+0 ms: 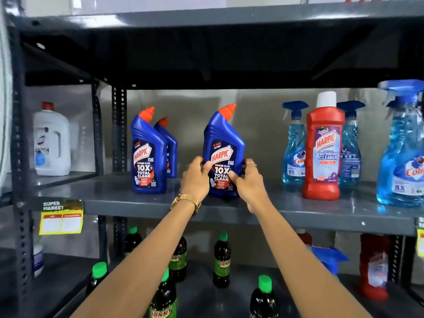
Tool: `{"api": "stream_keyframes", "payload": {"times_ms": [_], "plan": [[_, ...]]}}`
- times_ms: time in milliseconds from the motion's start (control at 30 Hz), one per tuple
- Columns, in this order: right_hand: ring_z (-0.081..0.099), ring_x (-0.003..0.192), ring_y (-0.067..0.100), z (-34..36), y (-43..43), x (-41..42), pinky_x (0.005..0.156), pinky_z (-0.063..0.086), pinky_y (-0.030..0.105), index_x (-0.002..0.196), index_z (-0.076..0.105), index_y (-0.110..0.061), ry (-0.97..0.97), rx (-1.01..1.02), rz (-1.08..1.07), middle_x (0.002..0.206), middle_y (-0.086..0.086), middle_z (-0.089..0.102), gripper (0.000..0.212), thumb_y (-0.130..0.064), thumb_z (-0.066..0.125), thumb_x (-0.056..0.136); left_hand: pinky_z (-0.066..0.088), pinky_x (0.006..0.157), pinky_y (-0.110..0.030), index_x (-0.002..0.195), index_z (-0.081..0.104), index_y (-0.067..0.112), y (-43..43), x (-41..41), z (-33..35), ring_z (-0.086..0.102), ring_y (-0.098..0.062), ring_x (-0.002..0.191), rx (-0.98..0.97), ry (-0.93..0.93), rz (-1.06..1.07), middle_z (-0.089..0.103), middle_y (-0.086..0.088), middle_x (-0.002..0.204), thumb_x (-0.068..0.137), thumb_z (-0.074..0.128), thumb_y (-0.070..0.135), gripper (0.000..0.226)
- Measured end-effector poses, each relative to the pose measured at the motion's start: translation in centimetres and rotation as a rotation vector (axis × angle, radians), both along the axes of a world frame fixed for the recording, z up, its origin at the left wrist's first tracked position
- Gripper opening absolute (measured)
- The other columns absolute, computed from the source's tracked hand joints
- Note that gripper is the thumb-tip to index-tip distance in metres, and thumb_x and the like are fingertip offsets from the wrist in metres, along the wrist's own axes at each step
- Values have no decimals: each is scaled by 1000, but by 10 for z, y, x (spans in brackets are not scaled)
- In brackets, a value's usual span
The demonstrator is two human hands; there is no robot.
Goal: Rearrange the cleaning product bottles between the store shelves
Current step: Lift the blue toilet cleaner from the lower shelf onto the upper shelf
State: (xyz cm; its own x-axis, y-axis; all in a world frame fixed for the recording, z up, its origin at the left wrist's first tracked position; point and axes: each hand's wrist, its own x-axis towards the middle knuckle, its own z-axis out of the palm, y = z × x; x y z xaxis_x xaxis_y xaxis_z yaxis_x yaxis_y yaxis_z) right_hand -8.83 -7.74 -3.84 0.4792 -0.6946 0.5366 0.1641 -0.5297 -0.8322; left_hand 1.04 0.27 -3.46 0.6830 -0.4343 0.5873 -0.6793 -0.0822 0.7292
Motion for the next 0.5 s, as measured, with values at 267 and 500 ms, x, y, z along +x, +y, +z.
{"api": "stream_keyframes", "payload": {"times_ms": [267, 500], "plan": [[61, 107, 29, 6, -4, 13, 91, 53, 46, 128, 42, -9, 105, -16, -61, 126, 15, 60, 38, -11, 53, 92, 51, 92, -52, 117, 46, 13, -2, 7, 2, 58, -35, 109, 110, 40, 2, 60, -17, 119, 98, 41, 24, 23], [58, 113, 33, 6, -4, 13, 94, 51, 47, 130, 38, -9, 186, -32, -95, 129, 16, 58, 40, -11, 52, 92, 49, 96, -48, 127, 38, 17, 2, 1, -2, 58, -34, 113, 196, 48, -36, 59, -16, 124, 93, 50, 14, 37]]}}
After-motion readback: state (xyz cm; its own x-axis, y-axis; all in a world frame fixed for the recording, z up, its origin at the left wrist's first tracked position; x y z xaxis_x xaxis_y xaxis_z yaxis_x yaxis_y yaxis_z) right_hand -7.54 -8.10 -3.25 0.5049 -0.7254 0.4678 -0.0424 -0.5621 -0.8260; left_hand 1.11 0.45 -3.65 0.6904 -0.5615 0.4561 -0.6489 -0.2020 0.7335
